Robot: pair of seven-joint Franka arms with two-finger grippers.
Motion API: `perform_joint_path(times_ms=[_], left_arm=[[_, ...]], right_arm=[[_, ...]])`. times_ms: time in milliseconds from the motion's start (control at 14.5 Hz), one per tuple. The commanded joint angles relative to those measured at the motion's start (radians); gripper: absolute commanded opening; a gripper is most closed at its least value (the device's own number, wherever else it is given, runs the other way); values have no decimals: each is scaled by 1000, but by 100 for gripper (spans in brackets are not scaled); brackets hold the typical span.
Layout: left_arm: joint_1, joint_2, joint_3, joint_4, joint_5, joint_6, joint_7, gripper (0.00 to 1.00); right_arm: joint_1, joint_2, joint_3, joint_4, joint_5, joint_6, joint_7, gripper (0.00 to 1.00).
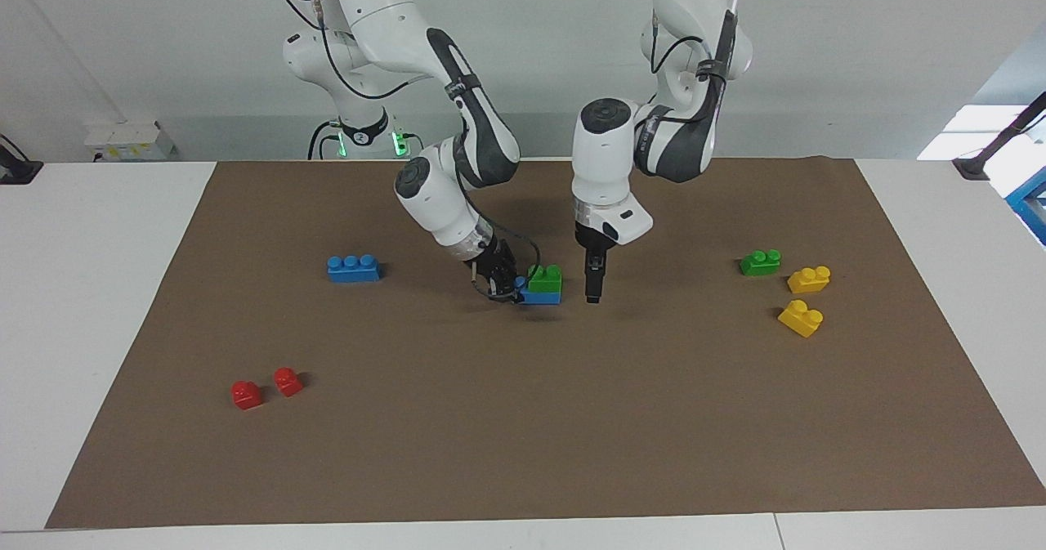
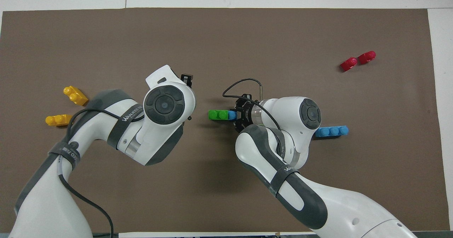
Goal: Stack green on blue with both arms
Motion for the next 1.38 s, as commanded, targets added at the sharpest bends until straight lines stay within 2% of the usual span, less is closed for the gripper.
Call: perform_joint_path(times_ms=[0,69,138,207,276,345,414,760,1036,1312], left_arm=[[65,-29,-7,-1,19,-23,106,100],[92,-37,-7,-1,19,-23,144,100],[118,-50,-7,-1,19,-24,198,100],[146,-58,-7,2,18,-35,262,100],[173,-67,-7,9,18,-53,321,100],[195,-69,-7,25,13,-72,376,100],[222,-69,-7,41,12,-92,433,100],[348,-71,-5,135,-45,-199,797,100],[454,-136,0,154,-129,-280,1146,100],[534,-201,7,163,-189,-371,1431,100]], right_arm=[[-4,0,-3,-42,23,20,-54,11],[-4,0,-3,-42,23,20,-54,14],[-4,0,-3,-42,23,18,-52,22],[-4,0,-3,-42,23,15,-52,53],[-4,0,-4,-42,23,14,-51,77],[-4,-2,-4,-42,23,14,-51,84],[-4,0,-4,-42,23,14,-51,87],[-4,0,-3,-41,23,14,-51,87],[-14,-2,-4,-42,23,9,-55,91],[-86,-3,-4,-36,23,-52,-60,95]])
